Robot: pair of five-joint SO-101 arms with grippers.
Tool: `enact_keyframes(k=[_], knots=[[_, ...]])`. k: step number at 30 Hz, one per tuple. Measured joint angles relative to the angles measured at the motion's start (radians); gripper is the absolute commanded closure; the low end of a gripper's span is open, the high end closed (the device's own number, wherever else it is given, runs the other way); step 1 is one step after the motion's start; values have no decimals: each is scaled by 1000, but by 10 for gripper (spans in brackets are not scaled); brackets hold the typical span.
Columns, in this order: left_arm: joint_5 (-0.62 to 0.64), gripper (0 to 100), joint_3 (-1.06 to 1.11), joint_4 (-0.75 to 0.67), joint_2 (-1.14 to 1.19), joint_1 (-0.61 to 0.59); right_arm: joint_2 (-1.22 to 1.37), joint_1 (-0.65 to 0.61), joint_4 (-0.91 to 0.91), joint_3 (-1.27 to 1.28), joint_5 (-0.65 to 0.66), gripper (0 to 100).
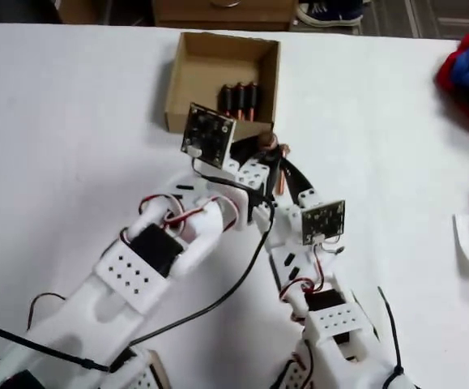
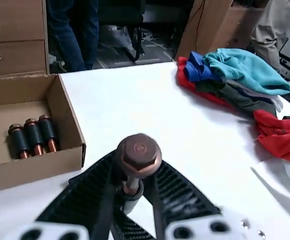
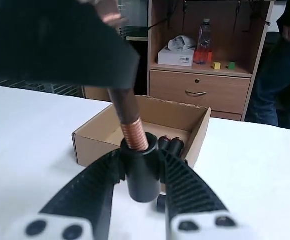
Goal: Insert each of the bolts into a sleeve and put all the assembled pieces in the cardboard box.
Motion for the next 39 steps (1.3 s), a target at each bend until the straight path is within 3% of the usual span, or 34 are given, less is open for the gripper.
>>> enact_keyframes(k=[15,25,33,39], knots=[[-137,972,2,-8,12,8,6,2,0,0,0,975],[-135,972,-198,26,259,-17,6,5,-2,0,-3,975],[-135,795,-379,273,273,-34,3,0,-3,0,-5,975],[-135,790,-425,460,273,-34,3,-2,-3,0,-5,975]])
